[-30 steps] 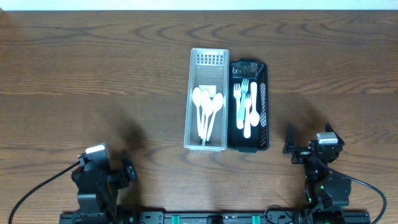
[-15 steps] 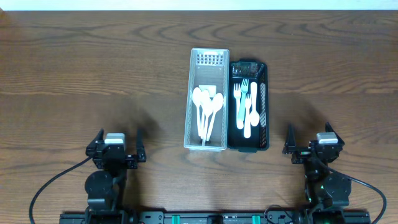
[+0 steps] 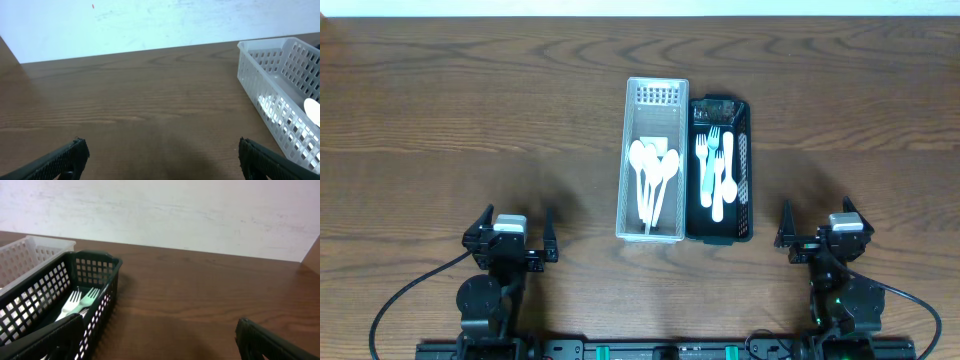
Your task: Pack container
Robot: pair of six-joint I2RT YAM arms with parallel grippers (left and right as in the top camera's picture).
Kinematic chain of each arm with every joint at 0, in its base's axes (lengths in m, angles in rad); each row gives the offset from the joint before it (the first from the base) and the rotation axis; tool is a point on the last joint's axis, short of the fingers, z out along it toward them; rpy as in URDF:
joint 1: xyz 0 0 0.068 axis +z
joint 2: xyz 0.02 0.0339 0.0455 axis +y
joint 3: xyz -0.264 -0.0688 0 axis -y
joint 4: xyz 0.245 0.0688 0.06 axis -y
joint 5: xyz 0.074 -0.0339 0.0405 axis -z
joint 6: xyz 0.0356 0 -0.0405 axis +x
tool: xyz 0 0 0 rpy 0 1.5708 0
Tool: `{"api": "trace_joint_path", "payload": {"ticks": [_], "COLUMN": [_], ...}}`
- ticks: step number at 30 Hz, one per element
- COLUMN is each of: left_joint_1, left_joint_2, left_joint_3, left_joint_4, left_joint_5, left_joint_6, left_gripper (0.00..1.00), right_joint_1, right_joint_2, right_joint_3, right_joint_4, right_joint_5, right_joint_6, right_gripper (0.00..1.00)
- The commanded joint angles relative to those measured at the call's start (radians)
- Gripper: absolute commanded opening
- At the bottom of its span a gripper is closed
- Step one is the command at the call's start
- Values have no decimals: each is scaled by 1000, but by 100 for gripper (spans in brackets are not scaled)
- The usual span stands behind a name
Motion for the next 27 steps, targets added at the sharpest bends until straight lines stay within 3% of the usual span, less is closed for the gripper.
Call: {"api": "trace_joint_path", "payload": {"ticks": [1, 27], "left_joint_1": [-3, -3], "left_joint_2": [-8, -8], "left_joint_3": [-28, -30], "left_joint_4": [-5, 8], "left_joint_5": [18, 114], "left_joint_6": [-1, -8], "left_gripper": [98, 98], "right_joint_1": [15, 15], "right_joint_2": [-6, -6], "right_joint_3": [-4, -4], "right_joint_4": [-1, -1], "right_joint_5": [7, 7], "right_joint_6": [-15, -15], "right_gripper": [99, 99]}}
